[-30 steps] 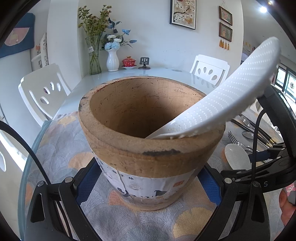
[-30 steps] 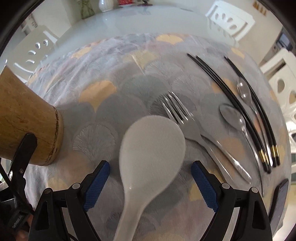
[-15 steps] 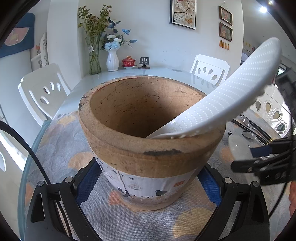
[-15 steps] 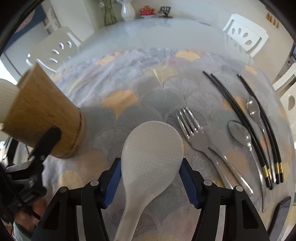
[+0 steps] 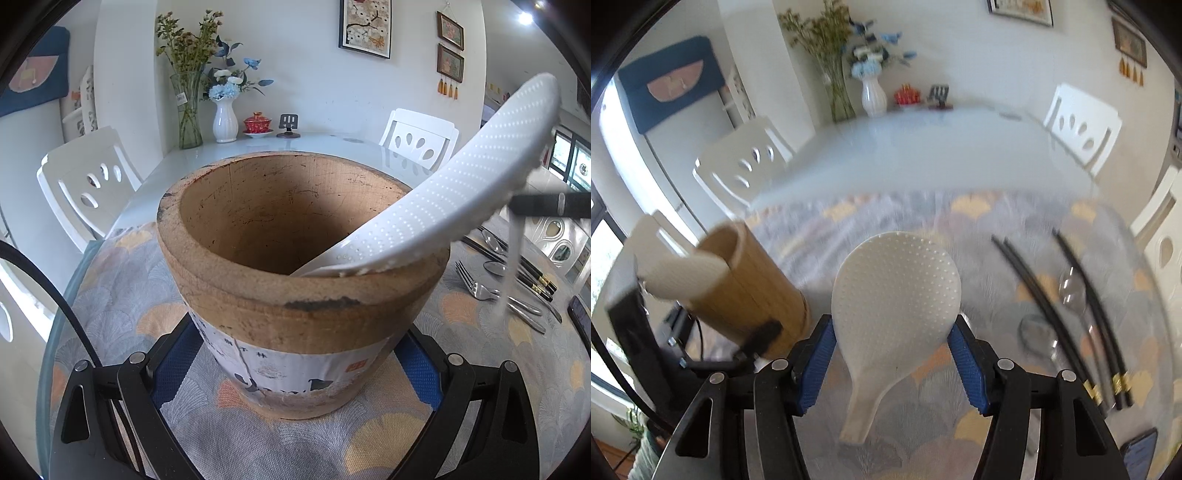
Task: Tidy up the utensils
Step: 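Lower the second rice paddle into the cork holder and open the right gripper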
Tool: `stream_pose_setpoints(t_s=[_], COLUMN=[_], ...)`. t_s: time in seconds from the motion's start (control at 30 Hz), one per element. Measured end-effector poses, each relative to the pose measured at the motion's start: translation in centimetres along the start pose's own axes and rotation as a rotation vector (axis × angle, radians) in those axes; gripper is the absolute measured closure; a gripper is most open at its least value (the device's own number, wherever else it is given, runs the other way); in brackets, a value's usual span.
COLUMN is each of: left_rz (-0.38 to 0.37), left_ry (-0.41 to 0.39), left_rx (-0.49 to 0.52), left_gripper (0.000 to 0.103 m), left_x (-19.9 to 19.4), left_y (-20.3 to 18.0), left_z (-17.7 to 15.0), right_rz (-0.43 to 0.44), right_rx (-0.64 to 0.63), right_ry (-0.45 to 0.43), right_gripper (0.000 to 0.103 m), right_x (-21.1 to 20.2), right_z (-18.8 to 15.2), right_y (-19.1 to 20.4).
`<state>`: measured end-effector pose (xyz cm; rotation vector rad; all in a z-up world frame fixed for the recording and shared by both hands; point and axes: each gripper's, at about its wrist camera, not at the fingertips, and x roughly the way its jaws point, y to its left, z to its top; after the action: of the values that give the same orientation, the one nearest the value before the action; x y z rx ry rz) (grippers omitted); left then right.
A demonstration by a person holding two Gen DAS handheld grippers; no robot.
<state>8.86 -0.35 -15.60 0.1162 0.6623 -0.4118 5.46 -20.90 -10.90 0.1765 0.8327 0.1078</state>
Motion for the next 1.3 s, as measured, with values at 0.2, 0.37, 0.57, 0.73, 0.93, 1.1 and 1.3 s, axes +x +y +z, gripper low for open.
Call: stream_pose_setpoints(t_s=[0.2,0.37,0.57,0.73,0.93,1.1,1.3], left_rz=[0.0,-0.002,0.006,-0.001,-0.008,-0.01,-0.01], left_ry=[0.0,0.001,-0.002,-0.004,-0.008,-0.007,-0.005], left_rx=[0.0,-0.001,0.003,-0.005,-0.018,-0.017,-0.015], left_gripper=[0.004,0.004,0.004,0.004,0.004,0.004,0.004], left_x=[0.0,0.0,0.0,-0.2,-0.3,-0.3,-0.3], left_y=[0.0,0.0,-0.1,-0.2,0.1,0.2,0.2], left_z=[0.0,0.0,0.0,-0.1,-0.1,-0.1,-0.2], right_rz=[0.006,0.029,0.128,0.199,0.232,0.246,0.238], right_rx=[-0.031,-0.055,-0.057,-0.073,-0.103,-0.115,-0.127], right_ry=[-0.16,-0.305,-0.404,-0.423,-0.394,-0.366,-0.34], right_gripper=[0.043,0.043,0.043,0.043,0.043,0.043,0.043], right_x=[-3.3,-6.4,-8.9,-9.5,-8.7,-7.8,-7.0], right_z=[3.9,7.6,10.7,11.6,11.4,11.1,10.5], right_y=[1.1,2.6,4.6,6.8,8.7,9.2,9.6])
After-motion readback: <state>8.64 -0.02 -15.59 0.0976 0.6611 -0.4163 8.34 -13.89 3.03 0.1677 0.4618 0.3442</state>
